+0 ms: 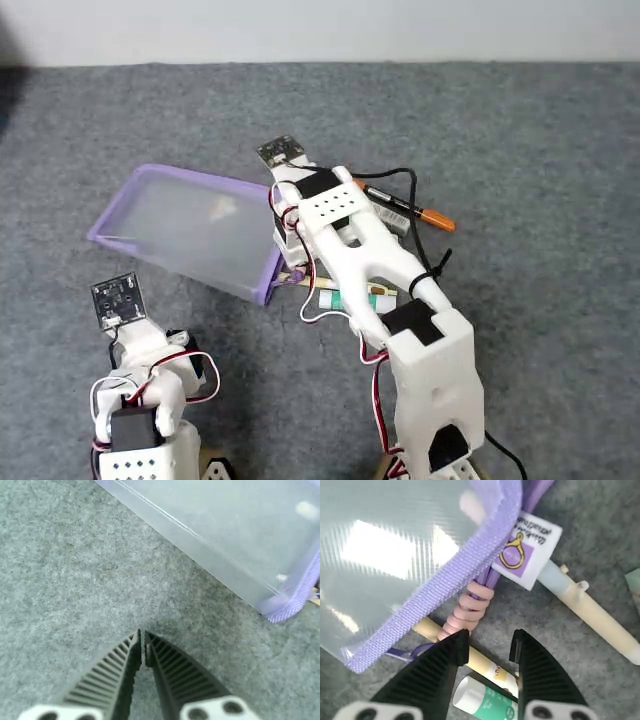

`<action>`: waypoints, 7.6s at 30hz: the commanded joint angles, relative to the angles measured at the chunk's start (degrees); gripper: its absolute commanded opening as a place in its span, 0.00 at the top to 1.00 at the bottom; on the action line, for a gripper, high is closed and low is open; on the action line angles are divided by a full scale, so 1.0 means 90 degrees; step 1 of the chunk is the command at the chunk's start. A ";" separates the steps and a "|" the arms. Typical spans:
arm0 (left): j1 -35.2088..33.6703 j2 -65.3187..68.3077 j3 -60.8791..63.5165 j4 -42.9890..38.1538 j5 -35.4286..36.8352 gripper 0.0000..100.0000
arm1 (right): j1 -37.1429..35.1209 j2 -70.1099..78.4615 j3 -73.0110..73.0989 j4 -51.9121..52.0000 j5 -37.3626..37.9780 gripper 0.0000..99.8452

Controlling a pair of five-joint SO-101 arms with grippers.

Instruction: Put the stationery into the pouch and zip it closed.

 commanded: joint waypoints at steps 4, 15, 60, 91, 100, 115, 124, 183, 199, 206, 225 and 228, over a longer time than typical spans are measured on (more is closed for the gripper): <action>-0.0039 -0.0088 -0.0034 -0.0107 0.0049 0.99 | 0.0024 -0.0034 -0.0498 0.0073 -0.0352 0.84; -0.0039 -0.0088 -0.0034 -0.0107 0.0049 0.99 | -0.0357 0.0122 -0.1280 0.0571 -0.0586 0.84; -0.0039 -0.0088 -0.0034 -0.0107 0.0049 0.99 | -0.0181 -0.1079 -0.3409 0.3248 -0.1465 0.99; 0.0332 -0.0088 -0.0083 -0.0088 -0.0176 0.98 | -0.0991 -0.1187 -0.3438 0.2476 -0.1524 0.99; 0.0039 -0.0088 -0.1275 -0.0322 -0.2745 0.98 | -0.0972 -0.1197 -0.3438 0.2496 -0.1807 0.99; 0.1016 -0.0059 -0.2515 -0.0303 -0.1250 0.76 | -0.1001 -0.1314 -0.3751 0.2222 -0.2110 0.99; 0.1465 -0.0059 -0.2486 -0.0332 -0.1250 0.76 | -0.1411 -0.1314 -0.3751 0.1988 -0.2110 0.99; 0.0059 -0.0068 -0.1372 -0.0938 -0.1748 0.99 | -0.0933 -0.2037 -0.3761 0.3238 -0.2549 0.99; -0.0420 -0.0078 -0.1372 -0.0752 -0.1778 0.99 | 0.0796 -0.2037 -0.3731 0.3248 -0.2530 0.99; -0.0420 -0.0078 -0.1382 -0.0781 -0.1778 0.89 | 0.0015 -0.2046 -0.3731 0.3248 -0.2540 0.99; -0.0440 -0.0078 -0.0542 -0.1817 -0.1661 0.79 | -0.0679 -0.2906 -0.3722 0.3248 -0.2520 0.99; -0.0449 -0.0078 -0.0435 -0.2012 -0.1856 0.85 | -0.0669 -0.2916 -0.3722 0.3248 -0.2520 0.99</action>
